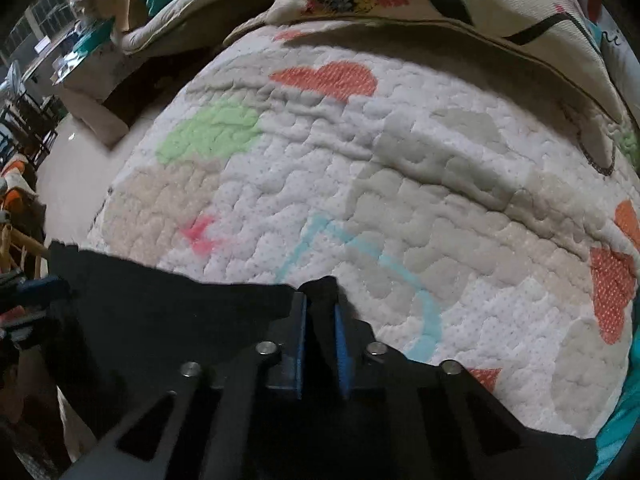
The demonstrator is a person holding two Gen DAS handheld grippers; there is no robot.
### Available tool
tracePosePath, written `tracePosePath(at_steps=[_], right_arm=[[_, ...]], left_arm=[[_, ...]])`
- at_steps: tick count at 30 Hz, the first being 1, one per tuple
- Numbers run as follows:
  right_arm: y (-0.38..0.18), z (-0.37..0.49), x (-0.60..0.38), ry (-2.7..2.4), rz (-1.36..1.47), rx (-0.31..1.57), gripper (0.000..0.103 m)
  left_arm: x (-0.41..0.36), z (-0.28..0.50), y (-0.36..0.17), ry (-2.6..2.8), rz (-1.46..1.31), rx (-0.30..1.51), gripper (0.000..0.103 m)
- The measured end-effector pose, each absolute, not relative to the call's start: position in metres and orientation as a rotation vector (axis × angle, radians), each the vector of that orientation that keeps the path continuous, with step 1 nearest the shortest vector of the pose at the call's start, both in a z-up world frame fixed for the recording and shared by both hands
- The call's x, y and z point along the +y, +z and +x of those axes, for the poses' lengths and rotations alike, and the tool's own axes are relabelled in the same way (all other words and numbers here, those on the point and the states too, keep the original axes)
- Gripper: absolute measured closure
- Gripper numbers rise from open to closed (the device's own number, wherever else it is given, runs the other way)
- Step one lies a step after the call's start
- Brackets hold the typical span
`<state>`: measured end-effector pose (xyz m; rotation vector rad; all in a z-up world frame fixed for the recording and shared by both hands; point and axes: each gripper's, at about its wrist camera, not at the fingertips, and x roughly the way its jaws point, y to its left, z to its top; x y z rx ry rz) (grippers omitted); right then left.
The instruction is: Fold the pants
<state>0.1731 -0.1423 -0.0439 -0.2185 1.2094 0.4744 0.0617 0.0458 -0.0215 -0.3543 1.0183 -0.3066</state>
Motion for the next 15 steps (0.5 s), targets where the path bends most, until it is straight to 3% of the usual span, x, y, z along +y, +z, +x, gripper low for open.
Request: tracePosePath(at_steps=[7,13,15], right_arm=[[-0.05,0.201,-0.14,0.358,-0.257,1.197,0.102],[-0.031,0.212,-0.17,0.216,-0.147,1.157,0.101],[-0.016,0.205,-0.188,0.197,-0.098,1.147,0.1]], left_arm=[[0.032,0.108,-0.037,-0.255,-0.282,1.072,0.061],[0.007,0.124,-0.048,-0.136,0.043,1.026,0.057],[0.016,0.132,-0.047,-0.081,0.039,1.021,0.058]])
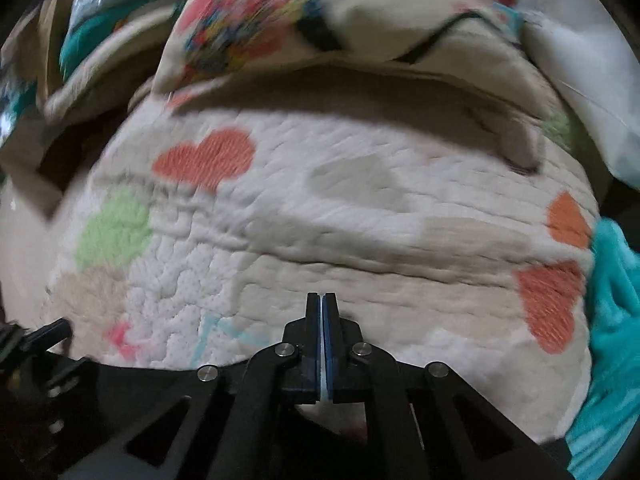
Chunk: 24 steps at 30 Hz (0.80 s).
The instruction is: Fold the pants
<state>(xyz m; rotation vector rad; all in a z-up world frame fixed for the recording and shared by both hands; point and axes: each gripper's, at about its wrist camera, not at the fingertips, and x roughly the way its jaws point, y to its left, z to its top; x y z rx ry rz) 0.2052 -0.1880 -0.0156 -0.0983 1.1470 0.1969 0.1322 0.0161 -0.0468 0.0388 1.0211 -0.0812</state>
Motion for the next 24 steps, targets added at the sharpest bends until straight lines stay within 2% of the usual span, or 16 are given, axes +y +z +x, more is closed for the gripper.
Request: tracePosePath(at_steps=[5,12,14,20,24], right_arm=[[-0.001,0.161,-0.22,0.219,-0.028,1.179,0.098],[-0.047,0.133,-0.206,0.304,0.14,1.314,0.096],[-0.052,0.132,-0.213,0.247,0.163,1.314,0.099],[-0.026,0.113,-0.285,-0.203,0.016,1.235,0.099],[0.003,0.081,-0.308,-0.271,0.118,1.186,0.097]], left_arm=[[0.059,0.126,-0.033,-0.106,-0.266,1.03,0.058],[0.04,0.06,-0.028,-0.22,-0.306,1.02,0.057],[0.035,0.047,-0.035,-0.243,-0.288,1.04,0.056],[0.046,0.044,-0.05,-0.221,-0.265,1.052,0.055],[0.051,0.035,-0.036,-0.226,-0.316,1.03,0.055]])
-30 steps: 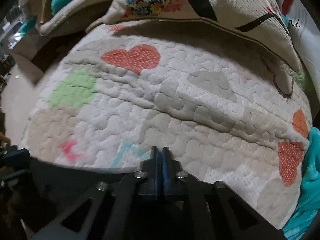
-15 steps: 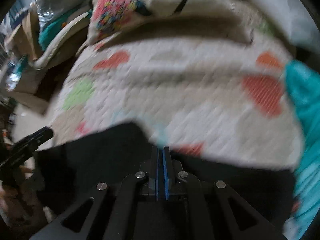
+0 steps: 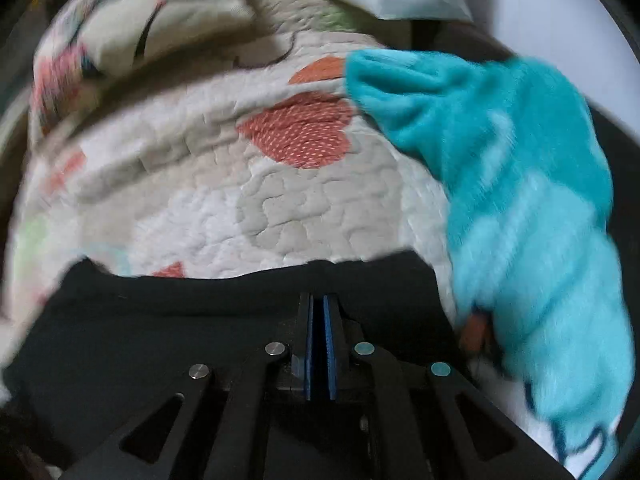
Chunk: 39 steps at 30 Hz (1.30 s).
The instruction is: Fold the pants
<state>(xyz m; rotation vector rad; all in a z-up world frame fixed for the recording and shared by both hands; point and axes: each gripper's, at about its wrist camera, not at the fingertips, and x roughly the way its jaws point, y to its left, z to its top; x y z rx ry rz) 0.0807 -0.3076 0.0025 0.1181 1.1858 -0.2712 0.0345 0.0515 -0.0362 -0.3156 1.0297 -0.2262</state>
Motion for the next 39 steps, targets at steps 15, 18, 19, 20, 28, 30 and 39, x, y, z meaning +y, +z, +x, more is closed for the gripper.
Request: tracePosePath(at_steps=[15,18,19,20,28,30,39], right_arm=[[-0.005,-0.005,-0.347,-0.374,0.427,1.202,0.06],[0.017,-0.008,-0.309,-0.34,0.296,1.111,0.048],[0.022,-0.005,-0.294,-0.29,0.272,1.098,0.047],[0.026,-0.003,-0.278,-0.235,0.251,1.091,0.047],[0.036,0.013,-0.112,0.334,0.004,1.132,0.041],[0.034,0.017,-0.067,0.469,-0.053,1.165,0.041],[0.021,0.049,0.055,0.72,-0.29,1.218,0.04]], left_arm=[[0.149,-0.015,-0.048,-0.132,-0.66,1.021,0.049],[0.2,-0.035,-0.057,-0.021,-0.867,0.986,0.049],[0.213,-0.042,-0.06,0.031,-0.902,0.98,0.049],[0.225,-0.048,-0.064,0.076,-0.935,0.975,0.049],[0.226,-0.07,-0.071,-0.053,-1.096,0.908,0.046],[0.209,-0.069,-0.067,-0.096,-1.066,0.9,0.044],[0.168,-0.048,-0.084,-0.144,-0.946,0.959,0.037]])
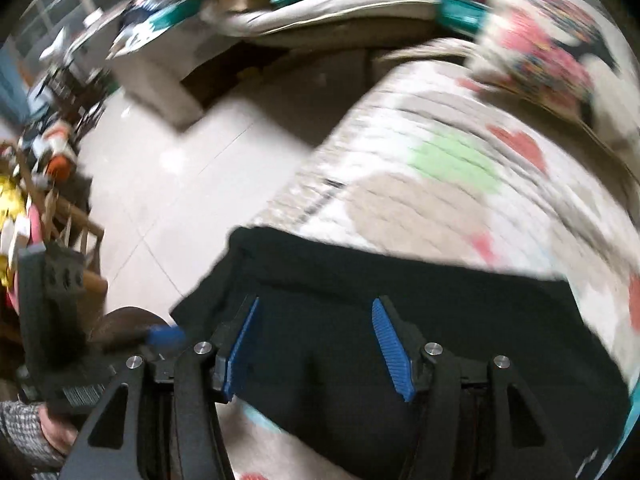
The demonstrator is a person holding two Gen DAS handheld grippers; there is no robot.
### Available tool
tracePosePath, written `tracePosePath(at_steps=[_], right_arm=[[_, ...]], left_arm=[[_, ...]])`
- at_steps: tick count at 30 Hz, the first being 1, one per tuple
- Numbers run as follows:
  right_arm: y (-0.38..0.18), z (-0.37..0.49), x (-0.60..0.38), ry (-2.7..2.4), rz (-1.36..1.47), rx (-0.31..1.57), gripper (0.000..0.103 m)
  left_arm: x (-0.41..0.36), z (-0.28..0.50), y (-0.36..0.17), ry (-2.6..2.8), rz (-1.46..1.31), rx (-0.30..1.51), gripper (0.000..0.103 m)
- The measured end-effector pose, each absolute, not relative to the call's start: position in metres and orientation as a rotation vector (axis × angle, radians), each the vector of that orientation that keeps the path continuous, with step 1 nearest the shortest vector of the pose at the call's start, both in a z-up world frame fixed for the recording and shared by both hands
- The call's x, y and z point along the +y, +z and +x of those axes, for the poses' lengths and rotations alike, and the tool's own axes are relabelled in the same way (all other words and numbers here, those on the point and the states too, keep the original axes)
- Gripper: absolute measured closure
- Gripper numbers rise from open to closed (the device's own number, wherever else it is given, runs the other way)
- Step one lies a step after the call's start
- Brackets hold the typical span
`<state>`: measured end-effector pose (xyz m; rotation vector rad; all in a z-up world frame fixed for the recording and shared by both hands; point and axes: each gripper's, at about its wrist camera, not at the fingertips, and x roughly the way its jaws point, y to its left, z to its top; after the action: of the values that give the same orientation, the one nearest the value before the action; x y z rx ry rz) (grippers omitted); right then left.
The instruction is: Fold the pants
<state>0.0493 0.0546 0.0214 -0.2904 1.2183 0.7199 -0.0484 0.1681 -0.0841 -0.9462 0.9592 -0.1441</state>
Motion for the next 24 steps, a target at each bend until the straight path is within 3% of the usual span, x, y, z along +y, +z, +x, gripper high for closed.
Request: tracePosePath(at_steps=[3,8,9,10,12,13,14,17,24], right_arm=[[0.009,0.055,0.085,0.76,-0.386,1.225,0.039],[-0.017,0.052,0.125,0.8,-0.577,1.22,0.038],[-0.024,0.051,0.135,0.805,-0.617,1.214,0.038],[-0.03,0.051,0.14,0.809,-0.637,1.213,0.038],[-0.041,0.046,0.15,0.812,-0.688,1.222,0.038],[-0.044,0.044,0.153,0.799,-0.714,1.219,0.044],[-0.048,0.04,0.154,0.767,-0.766,1.2,0.059],[-0.041,0.042,0.146,0.758,-0.728,1.191,0.075],[-0.002,0.049,0.112,0.763,-0.557,1.148,0.078]], left_arm=[[0.166,-0.044,-0.088,-0.152,-0.95,0.945,0.031],[0.157,-0.039,-0.087,-0.144,-0.894,0.945,0.03],[0.155,-0.038,-0.086,-0.137,-0.874,0.951,0.04],[0.154,-0.038,-0.085,-0.119,-0.842,0.964,0.06],[0.155,-0.038,-0.086,-0.094,-0.806,0.991,0.081],[0.158,-0.038,-0.087,-0.105,-0.826,0.996,0.083],[0.161,-0.038,-0.087,-0.109,-0.84,1.001,0.084],[0.161,-0.038,-0.082,-0.118,-0.841,1.007,0.088],[0.145,-0.034,-0.05,-0.165,-0.83,0.988,0.088]])
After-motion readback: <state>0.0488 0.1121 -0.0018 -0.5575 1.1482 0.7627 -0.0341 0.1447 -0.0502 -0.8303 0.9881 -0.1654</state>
